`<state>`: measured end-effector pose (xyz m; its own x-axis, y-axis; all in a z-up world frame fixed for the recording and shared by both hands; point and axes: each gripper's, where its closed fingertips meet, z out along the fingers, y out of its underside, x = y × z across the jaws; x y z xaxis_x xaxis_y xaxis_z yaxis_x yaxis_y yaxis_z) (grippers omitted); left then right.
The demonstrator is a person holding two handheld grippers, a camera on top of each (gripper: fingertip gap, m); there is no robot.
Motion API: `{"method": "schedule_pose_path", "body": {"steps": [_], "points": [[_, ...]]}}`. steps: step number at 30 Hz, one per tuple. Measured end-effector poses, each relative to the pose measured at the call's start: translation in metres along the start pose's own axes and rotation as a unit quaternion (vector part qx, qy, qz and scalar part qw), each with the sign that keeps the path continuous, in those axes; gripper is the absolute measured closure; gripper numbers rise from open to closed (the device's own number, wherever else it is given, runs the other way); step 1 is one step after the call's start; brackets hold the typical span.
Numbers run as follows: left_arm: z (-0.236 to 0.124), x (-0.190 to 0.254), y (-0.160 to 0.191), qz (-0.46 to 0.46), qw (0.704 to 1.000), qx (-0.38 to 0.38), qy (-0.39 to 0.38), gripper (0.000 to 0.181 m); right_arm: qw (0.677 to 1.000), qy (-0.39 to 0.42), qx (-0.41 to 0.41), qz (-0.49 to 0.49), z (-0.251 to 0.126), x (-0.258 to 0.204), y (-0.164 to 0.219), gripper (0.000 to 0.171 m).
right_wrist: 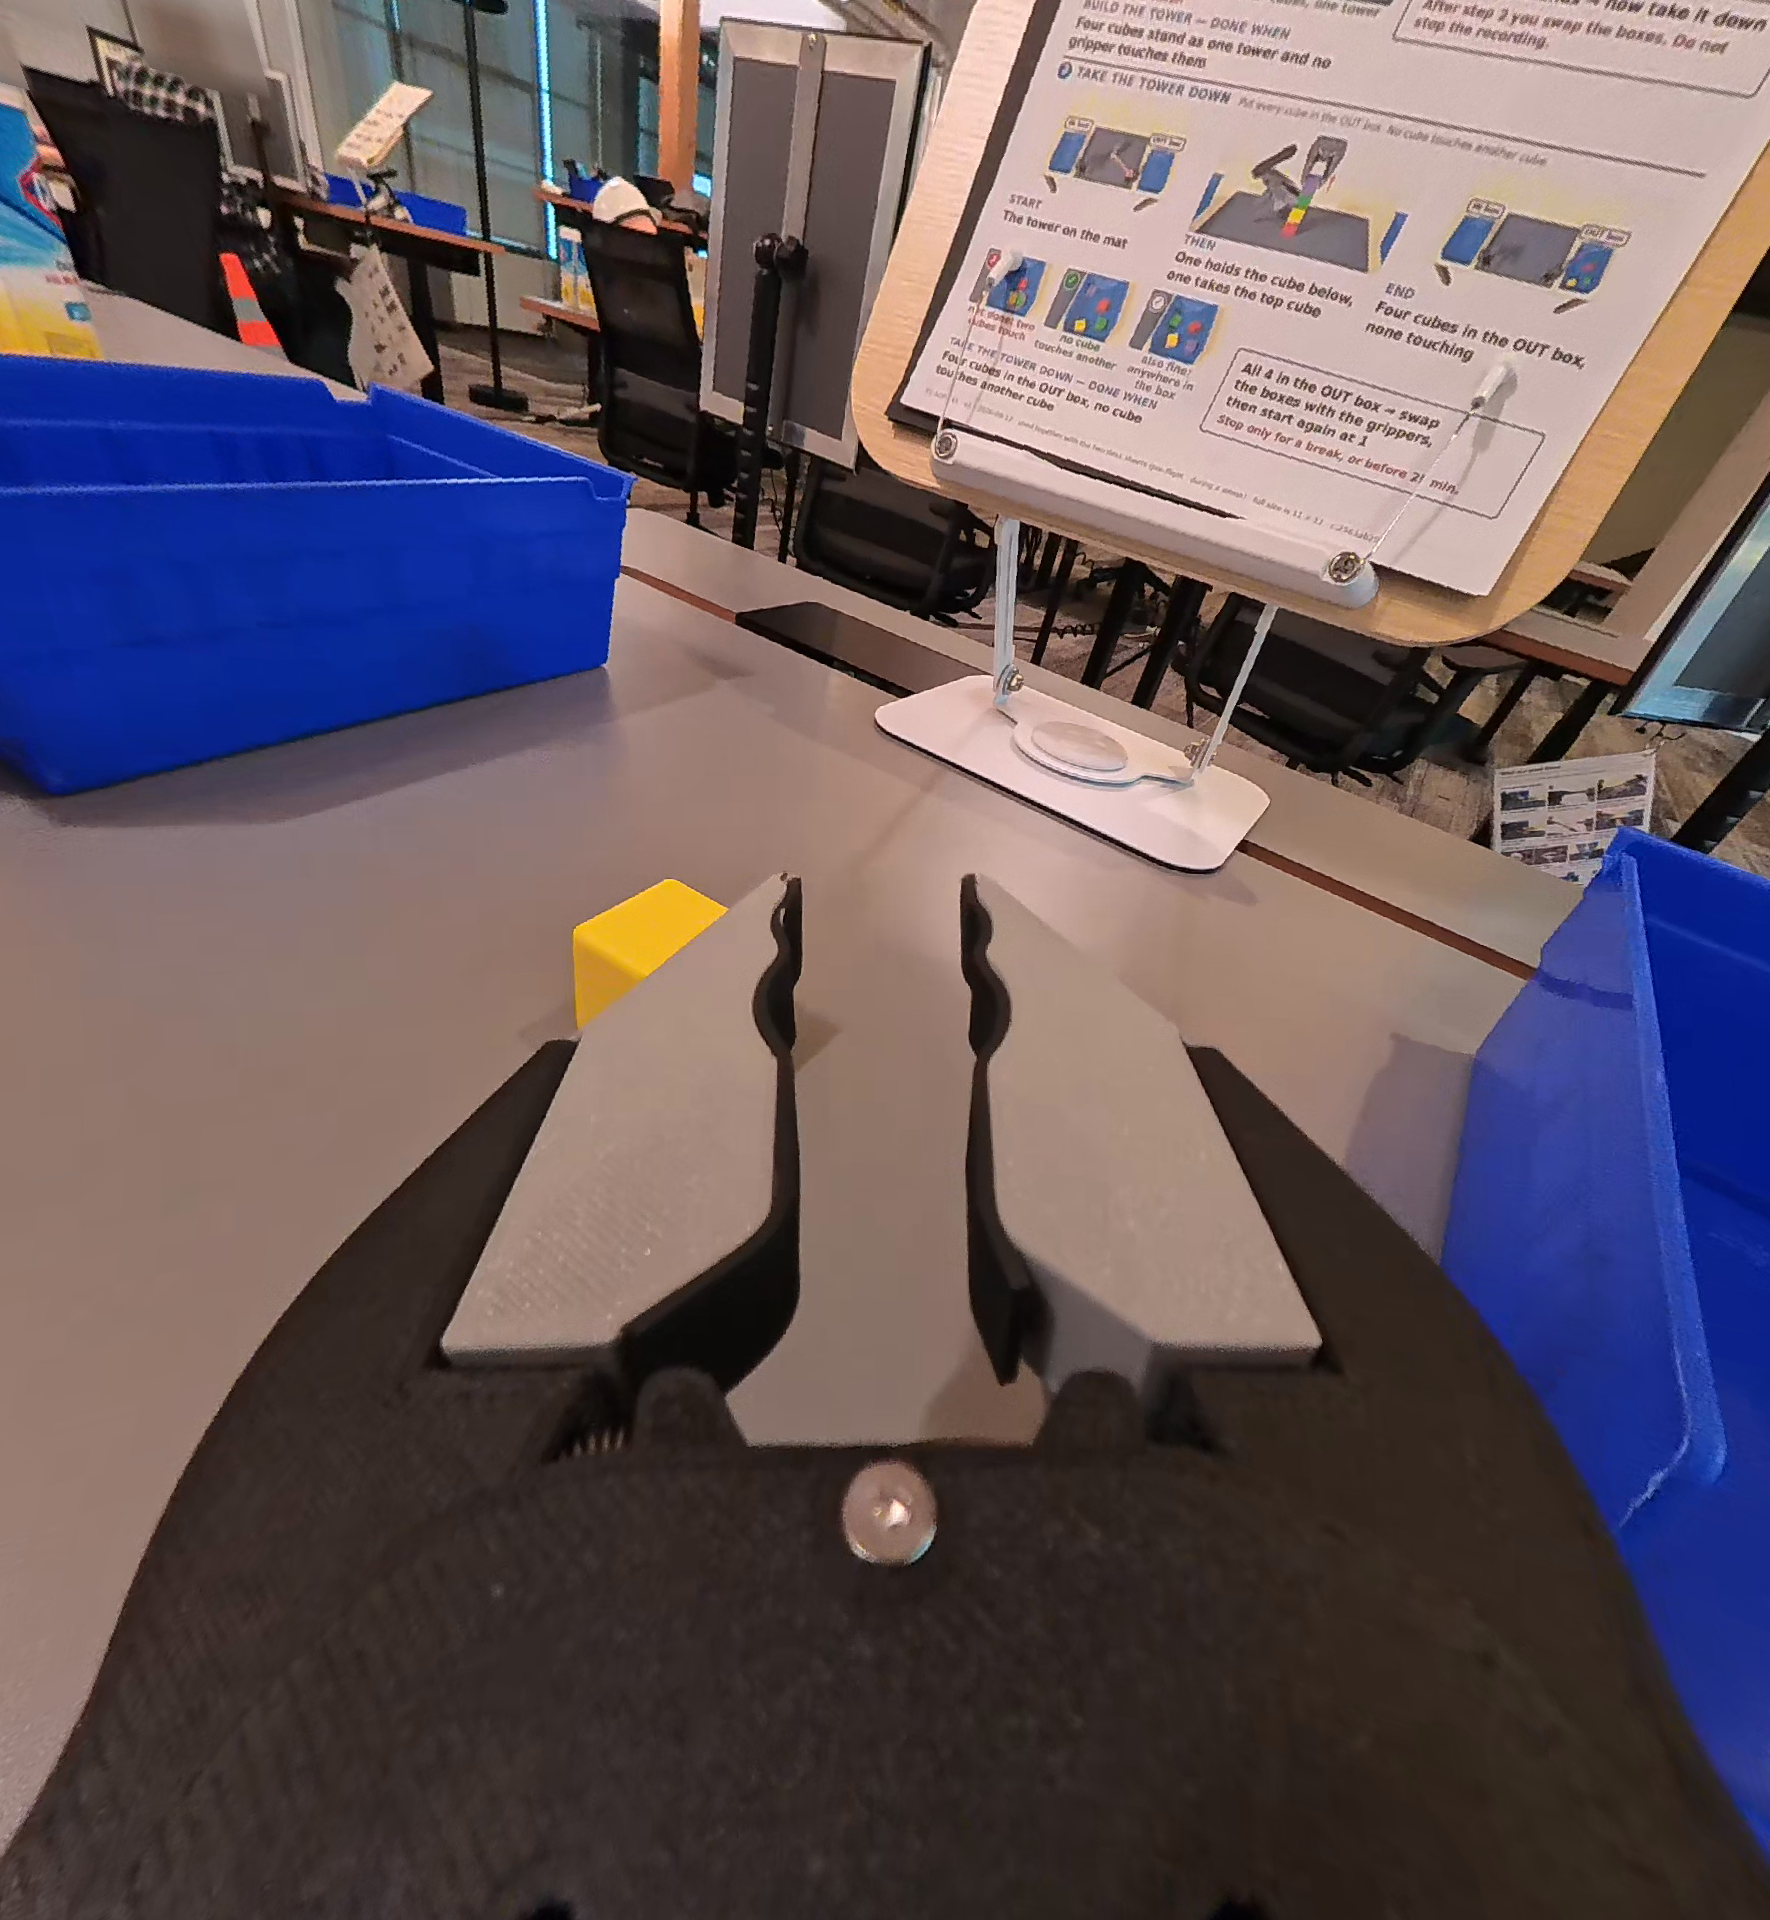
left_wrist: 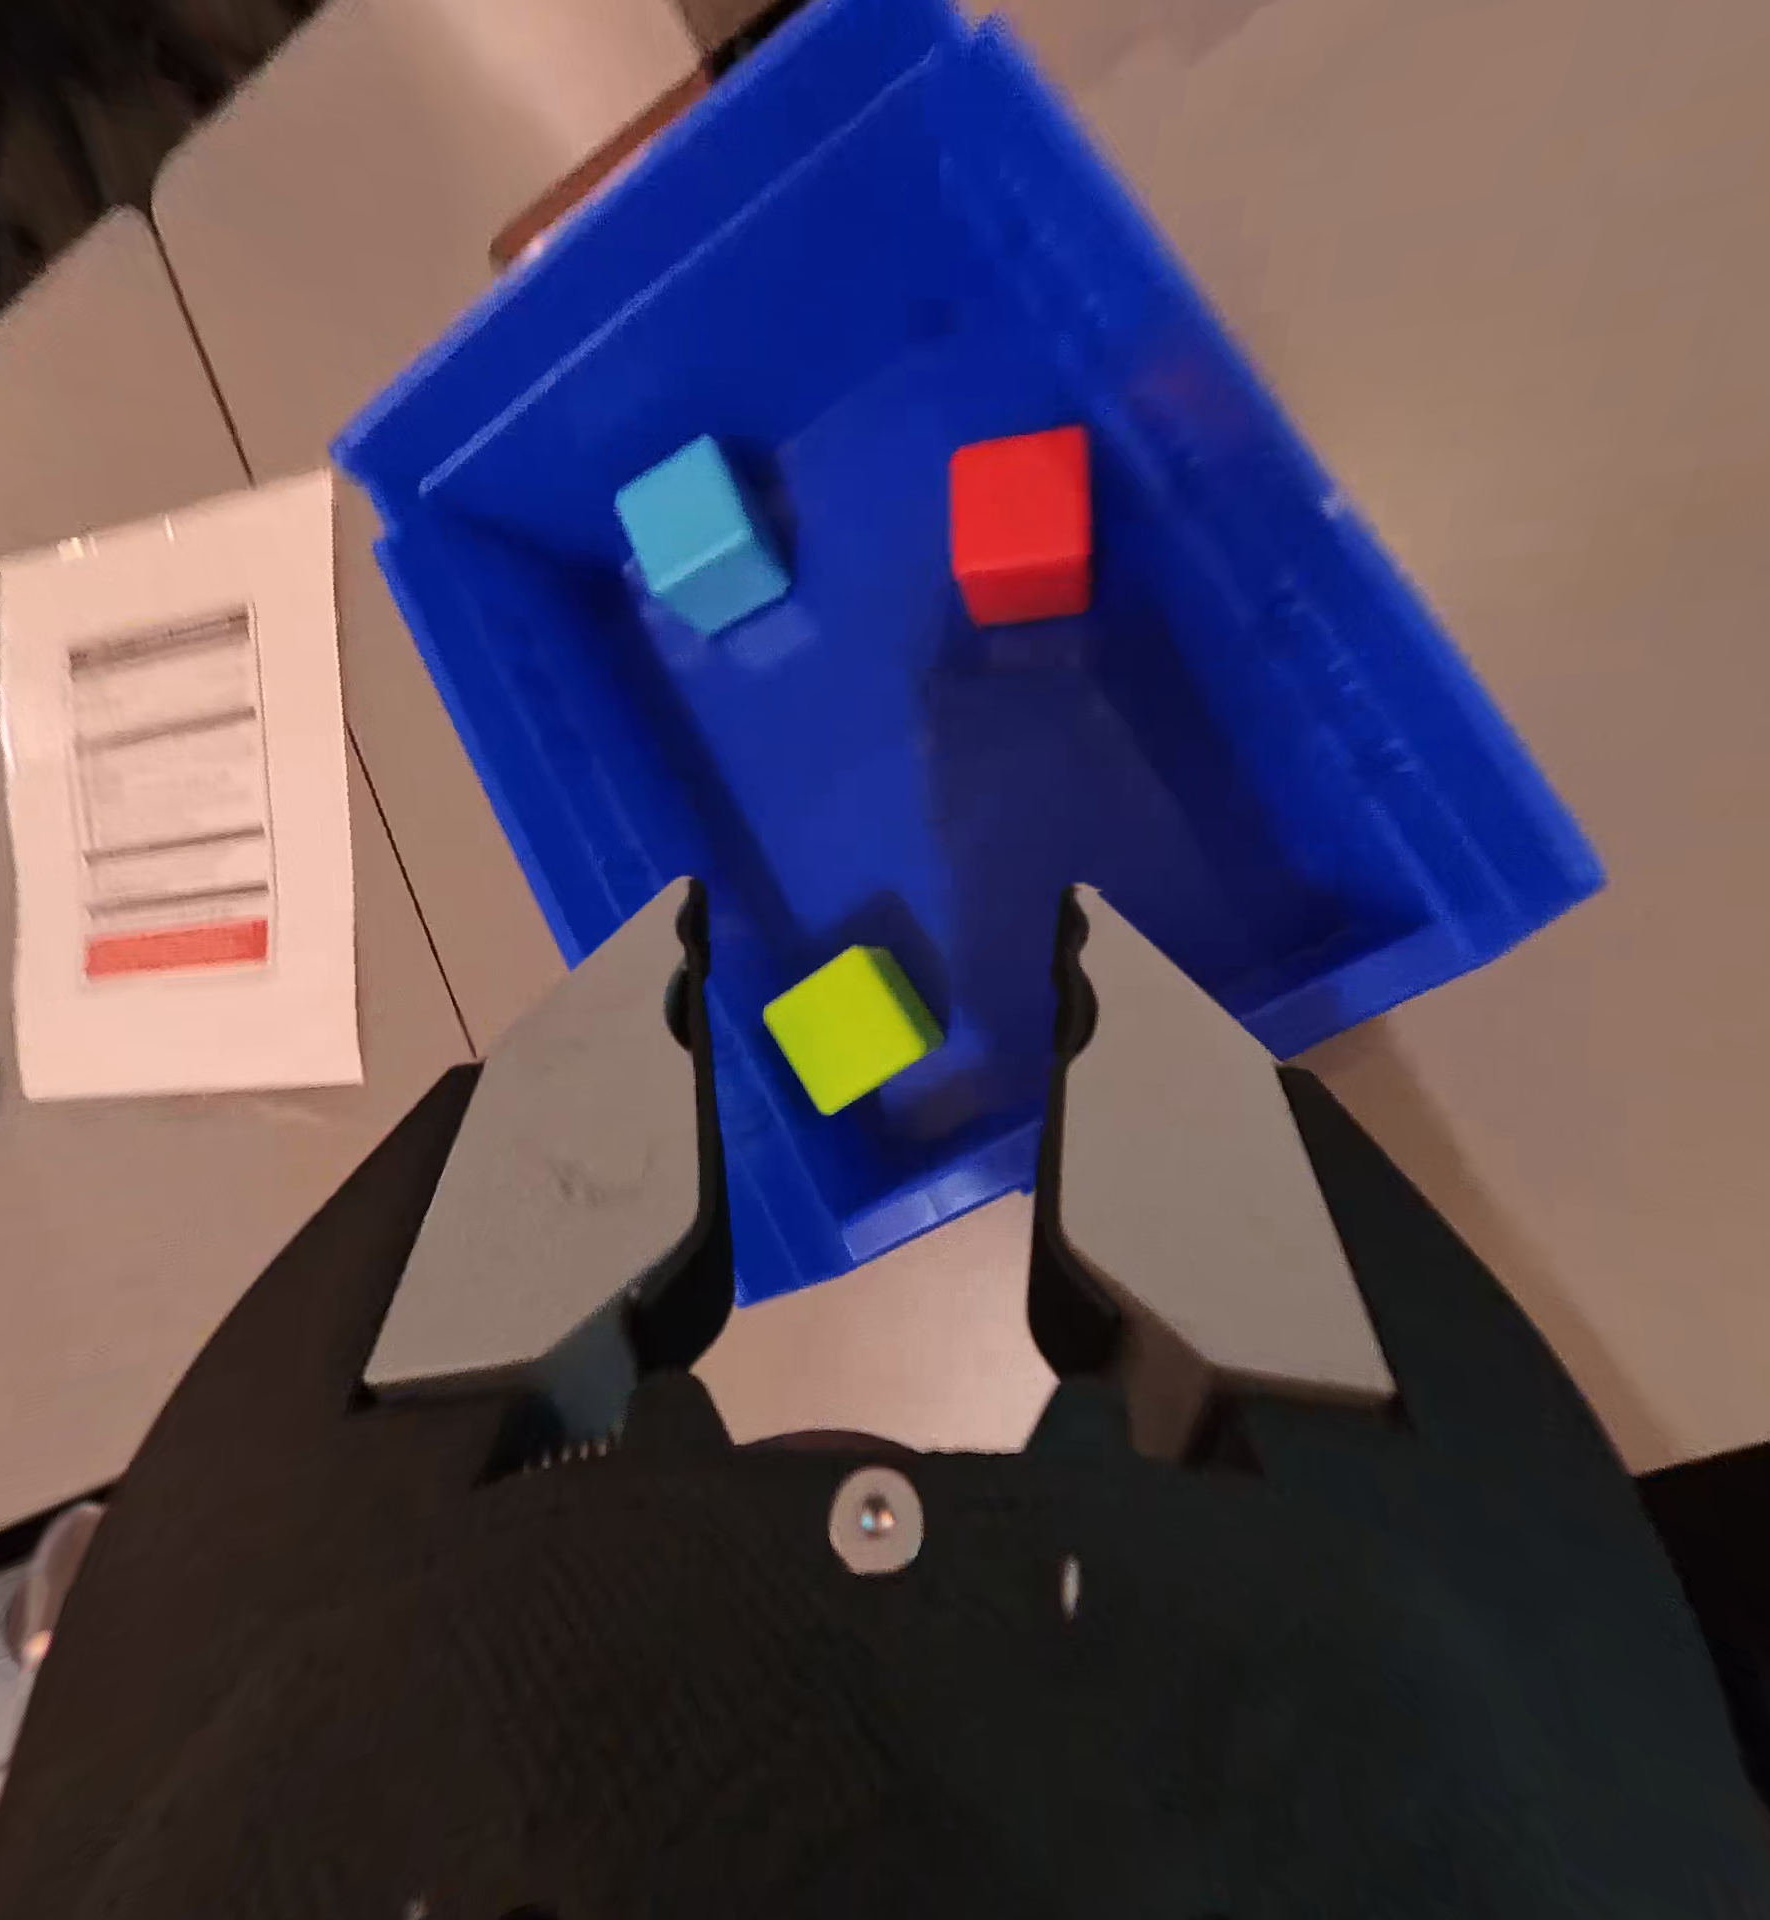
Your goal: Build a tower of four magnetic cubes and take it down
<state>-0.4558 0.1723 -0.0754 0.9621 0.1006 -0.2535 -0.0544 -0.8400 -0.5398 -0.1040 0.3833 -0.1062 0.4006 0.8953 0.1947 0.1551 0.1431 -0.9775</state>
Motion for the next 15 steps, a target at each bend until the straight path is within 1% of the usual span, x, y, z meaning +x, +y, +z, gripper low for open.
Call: {"method": "schedule_pose_path", "body": {"steps": [5, 8, 10, 12, 15], "points": [[0.028, -0.02, 0.037, -0.053, 0.997, -0.043, -0.042, 0.127, 1.0, 0.002, 0.001, 0.001, 0.0, 0.001, 0.0, 0.143], [0.039, -0.027, 0.05, -0.09, 0.992, -0.056, -0.064, 0.128, 1.0, 0.0, 0.001, 0.001, 0.0, 0.0, -0.001, 0.144], [0.045, -0.032, 0.061, -0.113, 0.986, -0.075, -0.096, 0.128, 1.0, -0.001, 0.002, -0.001, 0.0, -0.001, -0.001, 0.144], [0.048, -0.029, 0.074, -0.124, 0.98, -0.104, -0.115, 0.132, 1.0, 0.0, 0.006, -0.001, -0.001, 0.0, -0.003, 0.144], [0.055, -0.017, 0.085, -0.138, 0.977, -0.12, -0.108, 0.127, 1.0, -0.002, 0.012, 0.005, -0.003, 0.0, -0.005, 0.143]]}}
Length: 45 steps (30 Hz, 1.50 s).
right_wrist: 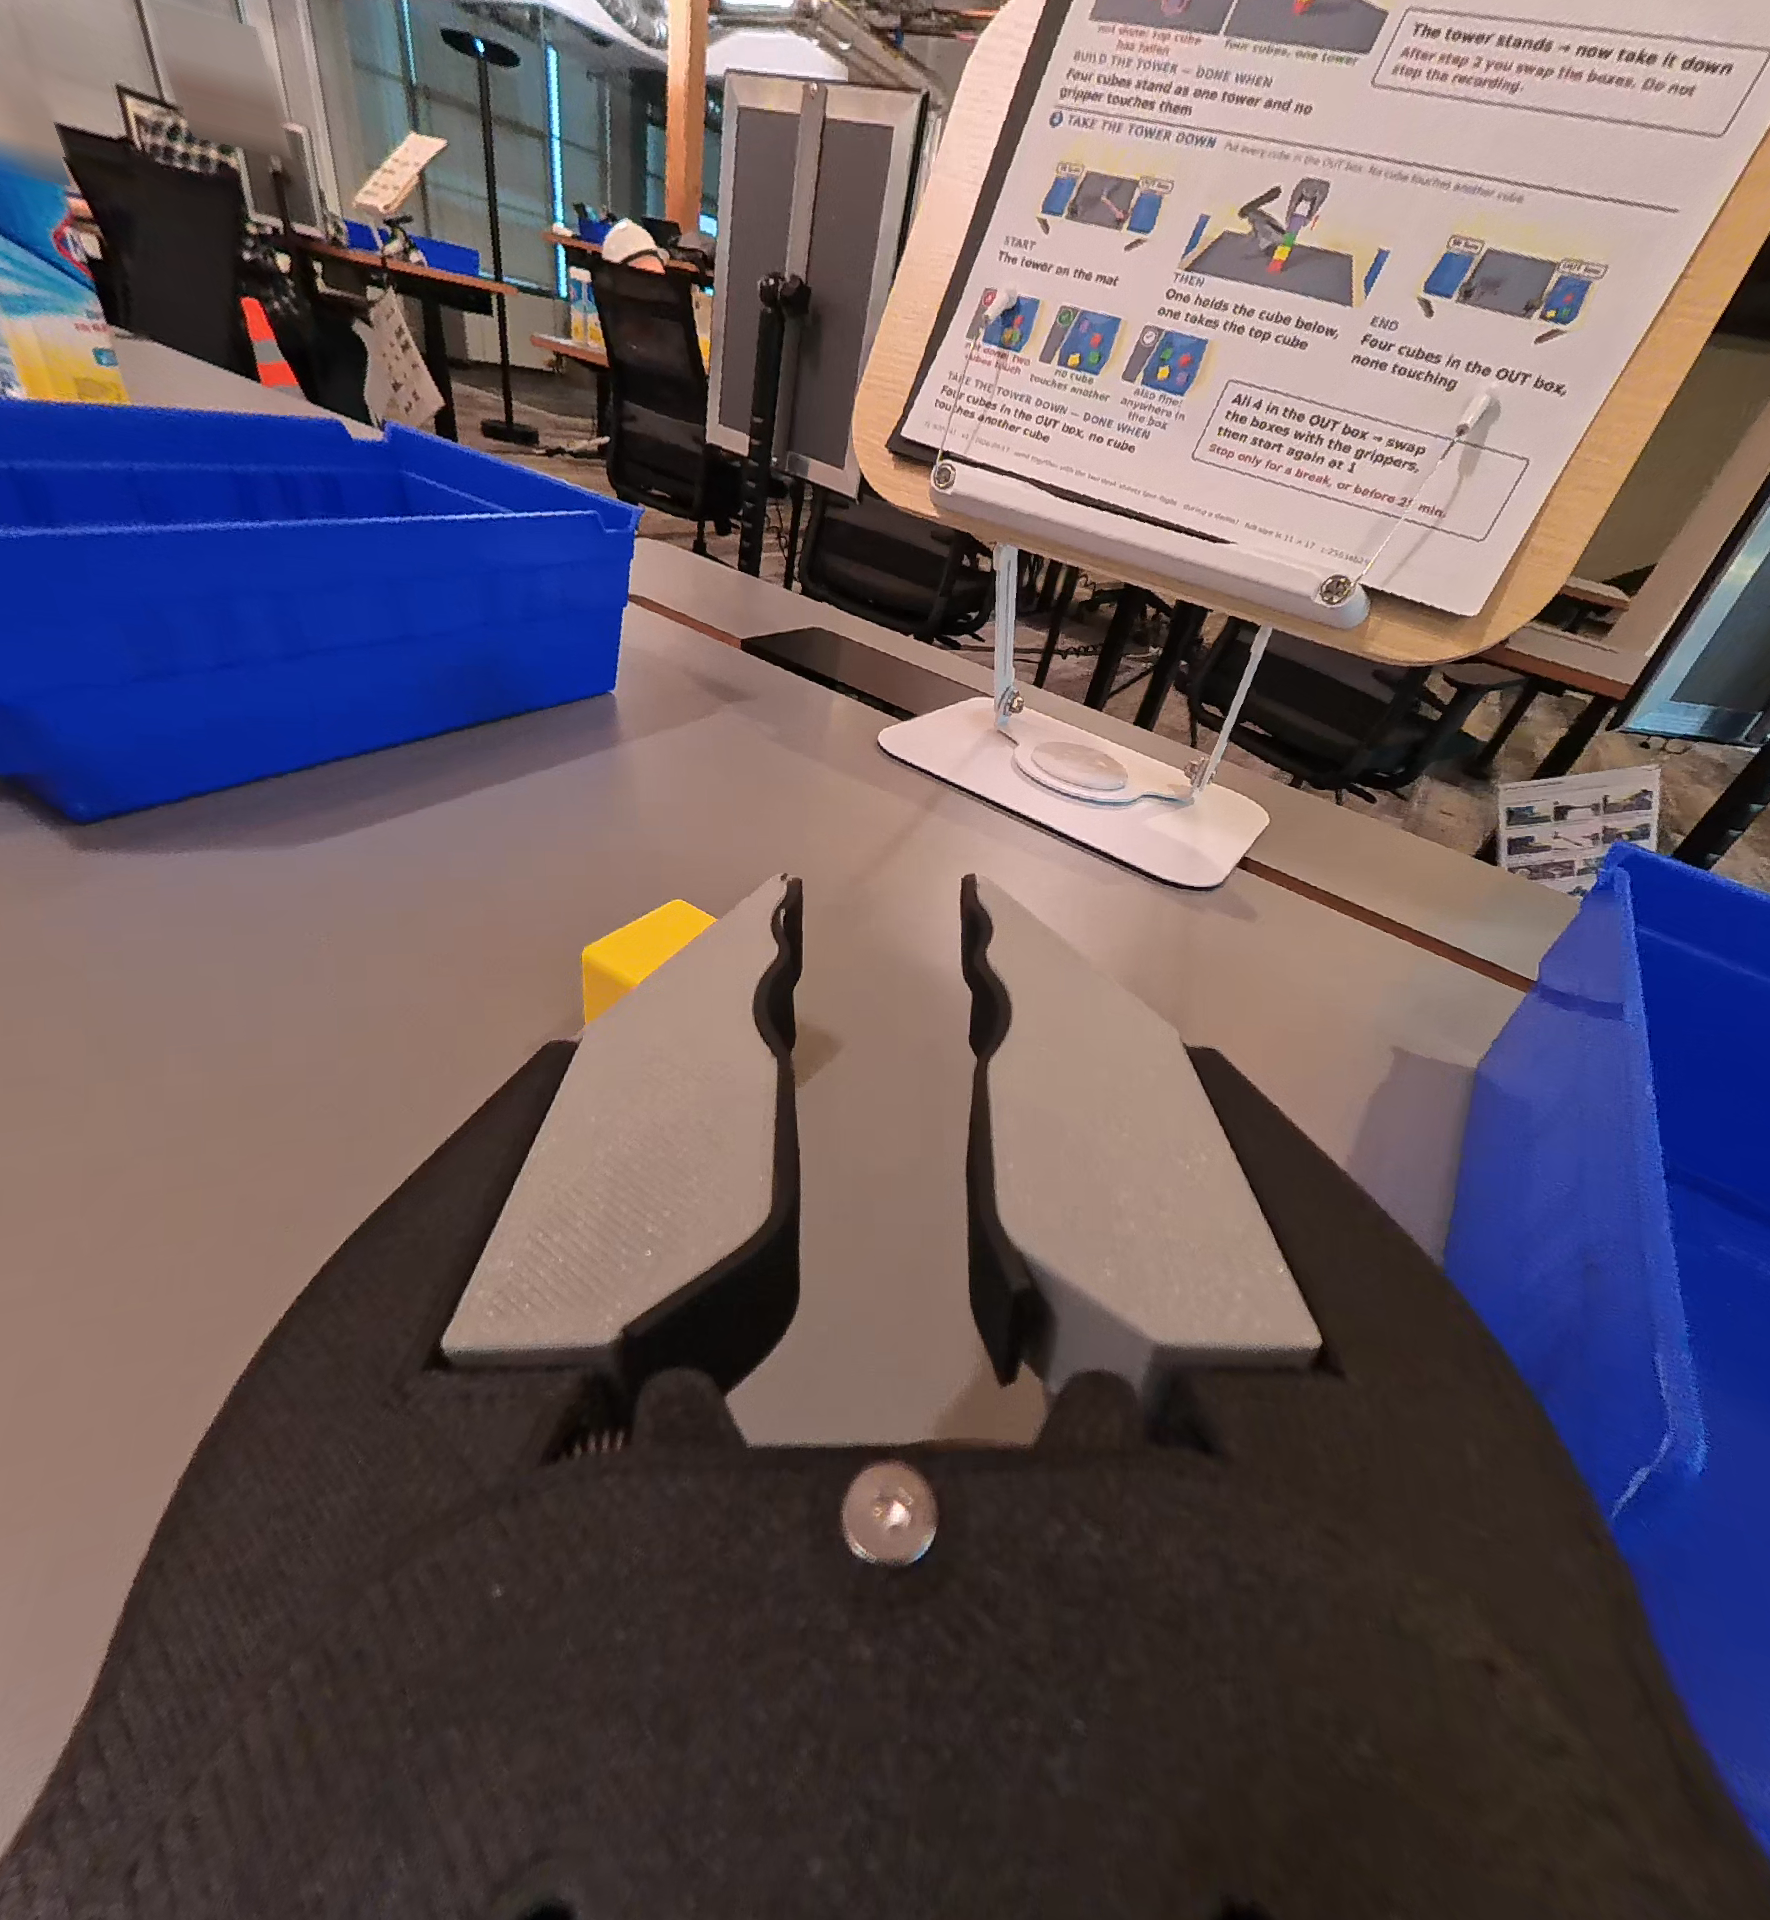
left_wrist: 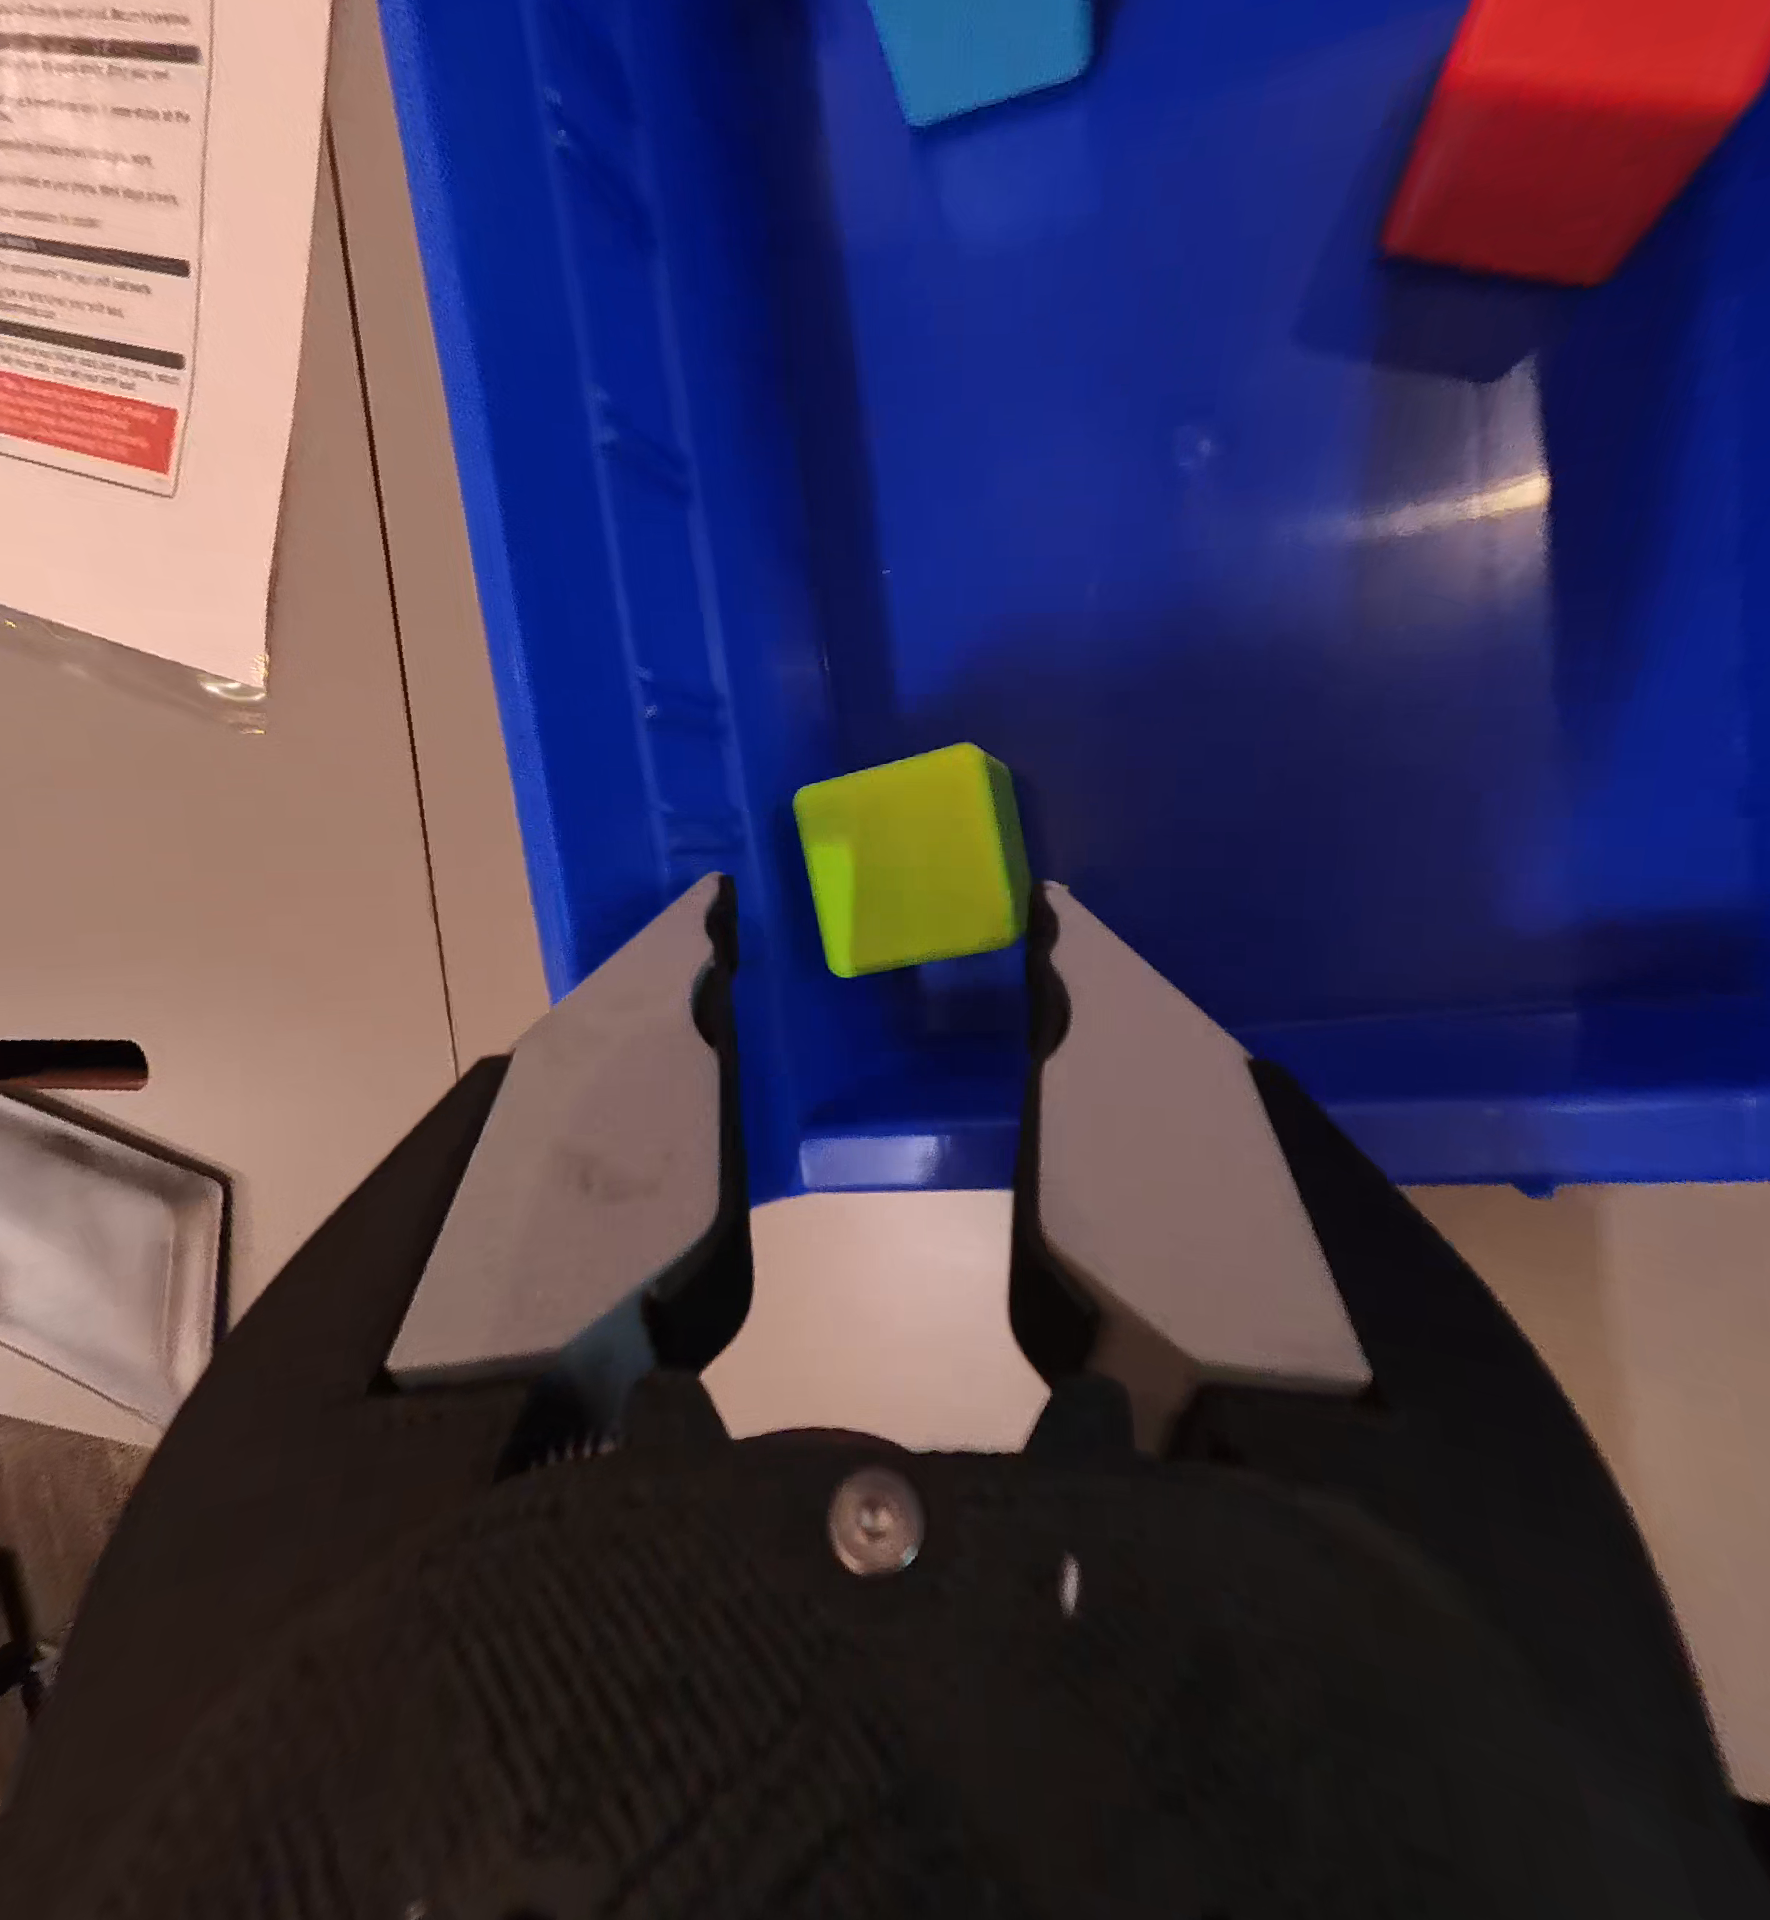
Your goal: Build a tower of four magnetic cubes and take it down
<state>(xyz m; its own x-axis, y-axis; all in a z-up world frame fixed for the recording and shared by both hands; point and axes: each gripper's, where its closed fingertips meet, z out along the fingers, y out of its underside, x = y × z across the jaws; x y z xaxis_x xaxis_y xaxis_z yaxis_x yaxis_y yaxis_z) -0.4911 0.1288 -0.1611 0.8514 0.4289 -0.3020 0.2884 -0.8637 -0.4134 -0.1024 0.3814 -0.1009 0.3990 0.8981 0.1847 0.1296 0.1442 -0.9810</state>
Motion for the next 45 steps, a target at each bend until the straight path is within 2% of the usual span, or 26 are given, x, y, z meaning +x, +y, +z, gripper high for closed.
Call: {"method": "schedule_pose_path", "body": {"steps": [4, 8, 11, 13, 19, 24, 28, 32, 35, 38, 42, 45], "points": [[0.004, 0.003, -0.002, -0.033, 0.999, -0.003, 0.004, 0.128, 1.0, 0.001, 0.003, -0.002, -0.002, -0.001, -0.001, 0.144], [0.02, 0.016, 0.014, -0.067, 0.995, -0.068, 0.038, 0.123, 1.0, 0.002, 0.009, 0.007, -0.004, 0.002, -0.003, 0.144], [0.026, 0.009, 0.012, -0.068, 0.996, -0.059, 0.019, 0.136, 1.0, 0.001, 0.012, 0.01, -0.004, 0.002, -0.004, 0.144], [0.029, 0.01, 0.008, -0.082, 0.995, -0.051, 0.034, 0.136, 1.0, 0.0, 0.012, 0.007, -0.004, 0.001, -0.005, 0.144], [0.035, 0.028, -0.001, -0.096, 0.984, -0.026, 0.151, 0.134, 1.0, 0.001, 0.01, 0.003, -0.003, 0.001, -0.004, 0.144], [0.032, 0.024, 0.001, -0.048, 0.989, -0.033, 0.137, 0.134, 1.0, -0.001, 0.009, 0.004, -0.003, 0.0, -0.004, 0.144], [0.005, 0.025, -0.019, -0.03, 0.988, 0.006, 0.151, 0.134, 1.0, -0.002, 0.008, 0.001, -0.002, -0.001, -0.003, 0.145], [-0.05, 0.039, -0.056, 0.035, 0.982, 0.07, 0.172, 0.135, 1.0, -0.001, 0.006, 0.0, -0.002, -0.001, -0.003, 0.145], [-0.1, 0.069, -0.079, 0.136, 0.962, 0.121, 0.202, 0.135, 1.0, 0.0, 0.008, 0.003, -0.003, 0.0, -0.003, 0.145], [-0.139, 0.113, -0.096, 0.239, 0.925, 0.163, 0.248, 0.135, 1.0, 0.0, 0.009, 0.007, -0.003, 0.001, -0.003, 0.145], [-0.158, 0.187, -0.103, 0.373, 0.857, 0.181, 0.306, 0.135, 1.0, 0.004, 0.012, 0.007, -0.004, 0.002, -0.004, 0.145], [-0.158, 0.246, -0.104, 0.469, 0.805, 0.181, 0.316, 0.135, 1.0, 0.009, 0.022, 0.016, -0.007, 0.007, -0.008, 0.145]]}}
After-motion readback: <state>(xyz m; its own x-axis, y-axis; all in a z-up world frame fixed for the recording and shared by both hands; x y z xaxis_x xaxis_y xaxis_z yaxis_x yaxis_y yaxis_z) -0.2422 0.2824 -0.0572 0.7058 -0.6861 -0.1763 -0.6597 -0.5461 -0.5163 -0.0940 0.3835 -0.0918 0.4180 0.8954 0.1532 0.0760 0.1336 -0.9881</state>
